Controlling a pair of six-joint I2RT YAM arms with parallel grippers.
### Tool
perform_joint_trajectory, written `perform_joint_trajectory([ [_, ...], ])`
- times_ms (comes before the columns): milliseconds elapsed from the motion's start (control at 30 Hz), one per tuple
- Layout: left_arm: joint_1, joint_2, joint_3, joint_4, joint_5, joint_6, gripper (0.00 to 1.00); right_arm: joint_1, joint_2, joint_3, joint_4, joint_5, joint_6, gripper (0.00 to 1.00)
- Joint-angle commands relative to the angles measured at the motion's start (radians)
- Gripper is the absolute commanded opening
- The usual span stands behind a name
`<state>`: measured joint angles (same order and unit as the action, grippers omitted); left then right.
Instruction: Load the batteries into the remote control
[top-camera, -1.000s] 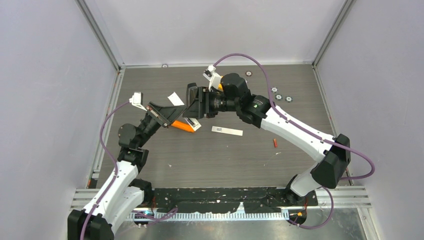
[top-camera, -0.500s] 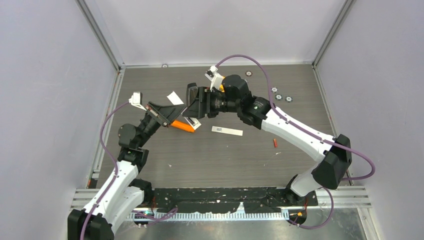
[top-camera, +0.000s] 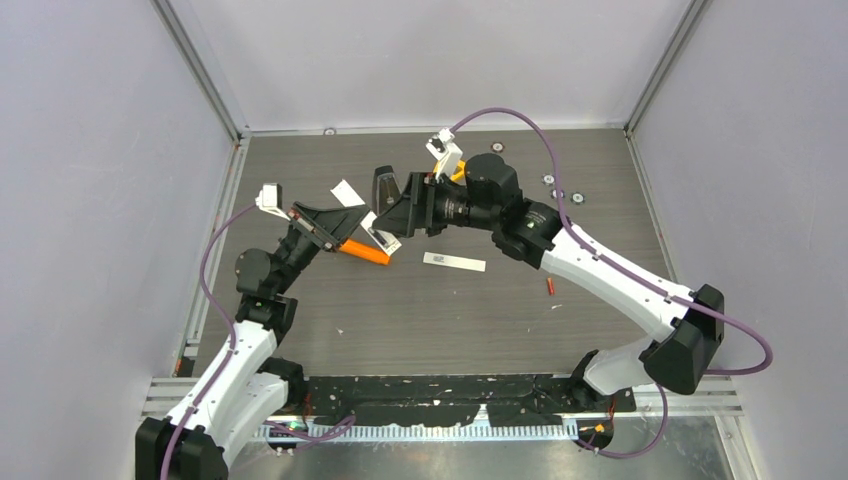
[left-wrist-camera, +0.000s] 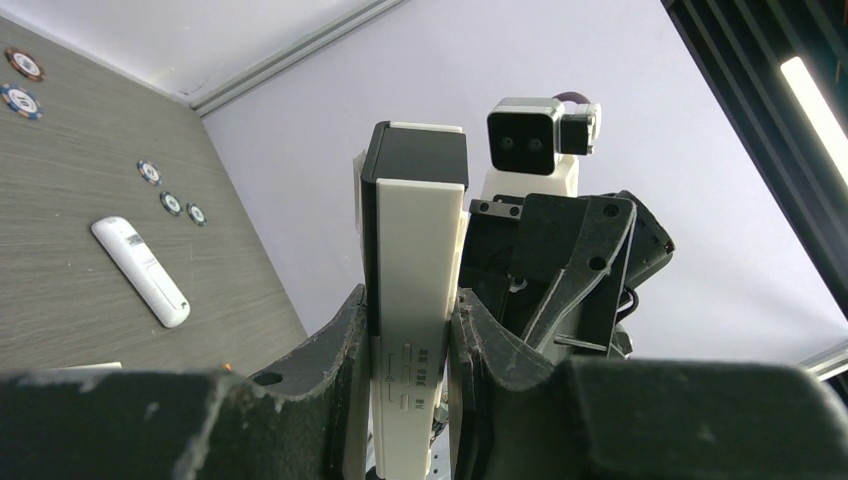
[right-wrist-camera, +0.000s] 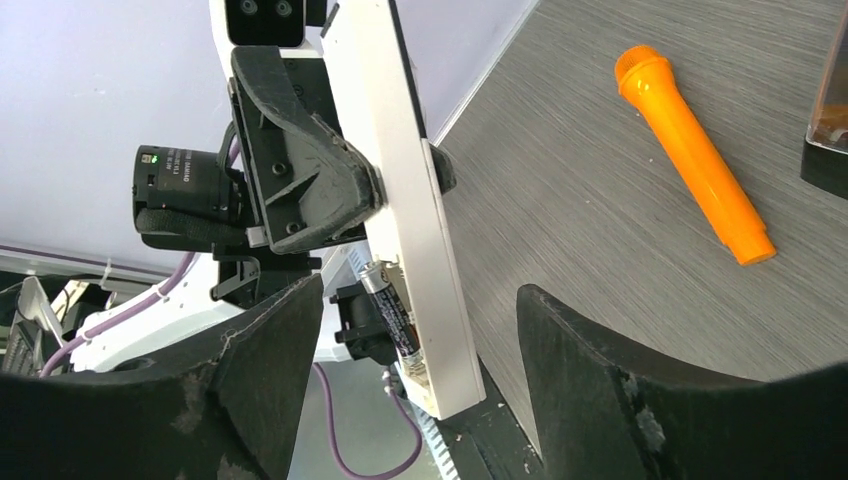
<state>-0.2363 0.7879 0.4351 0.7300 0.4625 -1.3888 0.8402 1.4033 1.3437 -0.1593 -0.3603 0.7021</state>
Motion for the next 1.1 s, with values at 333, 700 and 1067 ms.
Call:
perform_joint_trajectory([
  [333, 0.0, -0.024, 0.004, 0.074, -0.026, -0.017, 0.0, -0.003, -0.072, -0.044, -0.01, 0.06, -0.077, 0.53],
  [700, 0.0, -0.02, -0.008, 0.105, -0.026, -0.016, 0.0, -0.004, -0.008, 0.008, 0.017, 0.005, 0.052, 0.91],
  [1067, 0.0, -0.019, -0.013, 0.117, -0.015, 0.002, 0.0, -0.004, 0.103, 0.075, 0.075, -0.102, 0.188, 0.9],
])
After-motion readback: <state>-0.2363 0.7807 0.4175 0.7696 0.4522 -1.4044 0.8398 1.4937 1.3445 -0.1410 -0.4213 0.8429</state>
